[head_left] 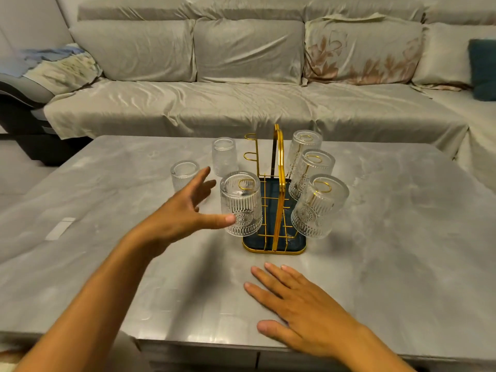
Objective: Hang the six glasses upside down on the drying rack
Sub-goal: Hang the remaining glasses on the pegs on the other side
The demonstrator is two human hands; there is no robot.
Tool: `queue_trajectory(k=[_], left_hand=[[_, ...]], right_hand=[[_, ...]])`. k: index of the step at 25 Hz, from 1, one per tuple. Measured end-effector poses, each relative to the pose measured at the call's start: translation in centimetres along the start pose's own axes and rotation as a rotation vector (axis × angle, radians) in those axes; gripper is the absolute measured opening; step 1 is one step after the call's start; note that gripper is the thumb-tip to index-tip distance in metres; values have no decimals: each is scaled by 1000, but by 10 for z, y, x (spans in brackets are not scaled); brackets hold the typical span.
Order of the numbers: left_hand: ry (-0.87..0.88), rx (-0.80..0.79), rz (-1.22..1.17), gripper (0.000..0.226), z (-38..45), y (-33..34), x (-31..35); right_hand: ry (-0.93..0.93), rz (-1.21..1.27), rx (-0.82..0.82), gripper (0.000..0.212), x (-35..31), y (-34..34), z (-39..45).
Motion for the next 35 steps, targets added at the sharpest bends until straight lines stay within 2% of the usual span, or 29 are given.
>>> queue_trajectory(k=[2, 4, 6, 9, 11, 14, 16, 19, 23, 24, 26, 28, 30, 35], left_hand=[[-12, 145, -67, 107, 2, -41, 2], [51, 458, -73, 96, 14, -63, -6], [68, 666, 33, 102, 29, -62, -25], [-16, 676, 81, 122, 60, -53, -64], [-20, 667, 30, 123, 76, -52, -80], [15, 728, -11, 110, 93, -50, -92], [5, 781, -33, 98, 99, -51, -97], [-4, 805, -72, 76, 98, -54, -98], [153, 817, -306, 67, 88, -52, -61], [198, 784, -410, 66, 88, -53, -43], [287, 606, -512, 62, 90, -49, -4], [342, 384, -450, 58, 94, -40, 27], [325, 222, -333, 63, 98, -27, 44], [214, 30, -119, 72, 107, -4, 40]], right_hand=[[25, -3, 17, 61, 6, 10, -2], [47, 1, 28, 61, 5, 17, -3], [59, -33, 52, 61, 5, 17, -3], [84, 14, 37, 60, 5, 14, 1], [173, 82, 8, 59, -2, 14, 5], [437, 9, 34, 62, -10, 15, 4], [535, -44, 51, 64, -13, 16, 4], [536, -85, 73, 65, -12, 22, 4], [520, -121, 32, 67, -12, 26, 6], [527, -113, 24, 68, -12, 25, 7], [543, -101, 28, 69, -11, 22, 9], [545, -100, 48, 69, -11, 21, 8], [539, -101, 63, 68, -11, 23, 7], [510, -98, 62, 70, -7, 26, 11]])
Point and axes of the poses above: each hand's wrist, its own z-axis towards the middle knuckle, its own y-axis out of the palm, x = y × z, the point moved 3 cm from there along z, towards the middle knuckle, and after that the axes turned 10 degrees about -z, right-handed, at the moved point
